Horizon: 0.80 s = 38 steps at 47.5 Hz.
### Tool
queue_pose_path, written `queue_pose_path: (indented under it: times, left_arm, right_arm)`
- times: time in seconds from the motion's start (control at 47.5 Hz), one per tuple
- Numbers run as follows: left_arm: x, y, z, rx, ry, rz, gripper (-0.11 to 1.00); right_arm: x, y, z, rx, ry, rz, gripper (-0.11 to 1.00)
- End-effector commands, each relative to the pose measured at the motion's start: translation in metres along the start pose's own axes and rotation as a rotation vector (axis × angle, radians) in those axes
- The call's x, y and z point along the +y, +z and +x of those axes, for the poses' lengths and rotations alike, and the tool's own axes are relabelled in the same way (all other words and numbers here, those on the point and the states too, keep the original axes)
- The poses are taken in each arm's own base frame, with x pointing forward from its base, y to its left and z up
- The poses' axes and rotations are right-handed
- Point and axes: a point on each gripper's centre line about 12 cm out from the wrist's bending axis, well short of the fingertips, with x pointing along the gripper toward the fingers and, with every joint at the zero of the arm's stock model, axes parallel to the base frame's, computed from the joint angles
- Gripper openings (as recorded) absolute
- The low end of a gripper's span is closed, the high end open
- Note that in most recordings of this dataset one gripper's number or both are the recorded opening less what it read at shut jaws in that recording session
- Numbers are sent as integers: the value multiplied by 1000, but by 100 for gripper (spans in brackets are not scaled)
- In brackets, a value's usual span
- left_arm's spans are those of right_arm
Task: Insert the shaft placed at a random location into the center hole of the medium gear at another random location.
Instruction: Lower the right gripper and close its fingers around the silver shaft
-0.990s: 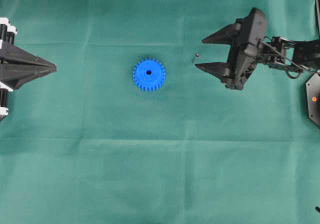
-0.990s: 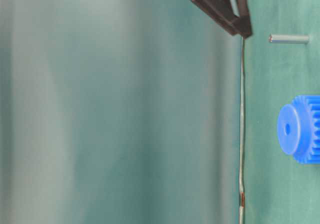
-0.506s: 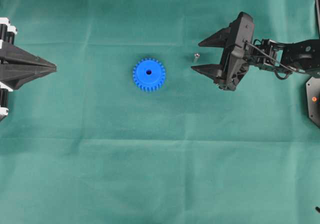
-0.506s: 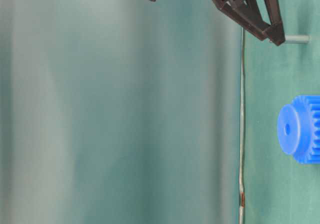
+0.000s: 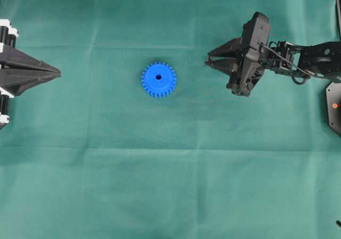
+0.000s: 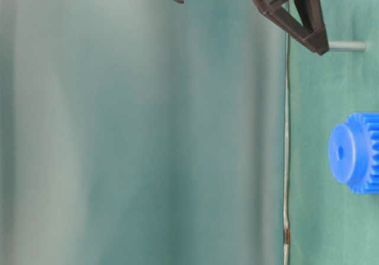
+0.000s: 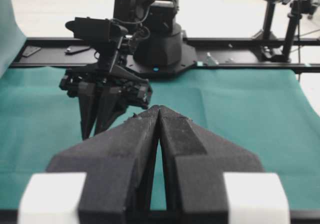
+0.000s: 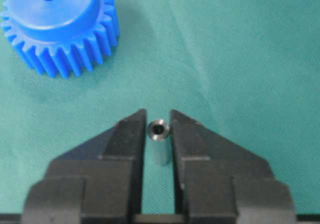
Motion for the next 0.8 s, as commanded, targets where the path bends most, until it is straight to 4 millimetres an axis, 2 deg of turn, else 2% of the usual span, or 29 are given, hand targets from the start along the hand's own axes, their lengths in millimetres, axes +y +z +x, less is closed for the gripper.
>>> queue_pose_path:
  times: [0.0, 0.464, 0.78]
  left_arm:
    - [0, 9, 2, -20, -2, 0, 0]
    - [0, 7, 2, -11, -2, 1, 0]
    - [0, 8, 2, -11, -2, 1, 0]
  right_arm:
    - [-1, 9, 1, -25, -2, 10, 14]
    - [0, 11, 1, -31, -2, 10, 12]
    - [1, 41, -14, -64, 6, 5, 12]
